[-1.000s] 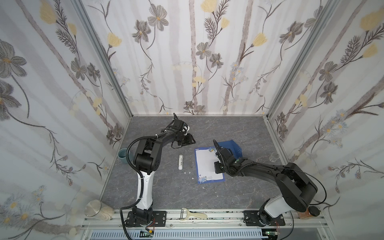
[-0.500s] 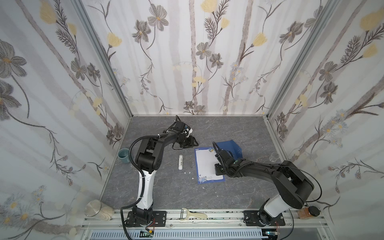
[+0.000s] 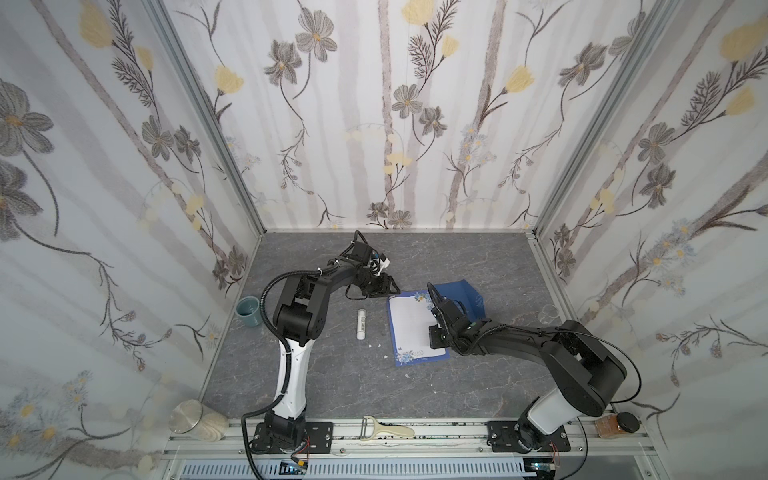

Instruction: Place the letter into the envelope and seal it

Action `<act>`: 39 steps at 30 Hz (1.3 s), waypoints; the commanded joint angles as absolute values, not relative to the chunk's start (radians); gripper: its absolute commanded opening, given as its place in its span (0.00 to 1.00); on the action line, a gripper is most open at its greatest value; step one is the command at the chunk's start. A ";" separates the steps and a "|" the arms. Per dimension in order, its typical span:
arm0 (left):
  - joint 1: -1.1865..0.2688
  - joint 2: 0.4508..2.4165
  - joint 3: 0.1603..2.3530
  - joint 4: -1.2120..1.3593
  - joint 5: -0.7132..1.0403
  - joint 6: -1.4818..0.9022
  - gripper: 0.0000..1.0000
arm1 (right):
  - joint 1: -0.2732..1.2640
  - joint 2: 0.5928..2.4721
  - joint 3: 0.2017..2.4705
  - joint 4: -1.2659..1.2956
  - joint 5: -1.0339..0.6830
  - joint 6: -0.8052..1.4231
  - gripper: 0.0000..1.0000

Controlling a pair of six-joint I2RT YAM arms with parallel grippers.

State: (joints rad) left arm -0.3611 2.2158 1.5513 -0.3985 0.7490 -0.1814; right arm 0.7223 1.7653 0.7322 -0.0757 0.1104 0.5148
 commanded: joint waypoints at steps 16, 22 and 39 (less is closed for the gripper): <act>-0.364 2.201 1.590 -0.502 1.009 -0.146 0.56 | 0.709 1.820 0.738 -0.061 0.077 0.537 0.00; -0.361 2.188 1.592 -0.502 1.042 -0.150 0.56 | 0.706 1.853 0.737 -0.057 0.079 0.552 0.00; -0.308 2.162 1.555 -0.502 1.074 -0.151 0.55 | 0.683 1.888 0.710 -0.031 0.049 0.580 0.00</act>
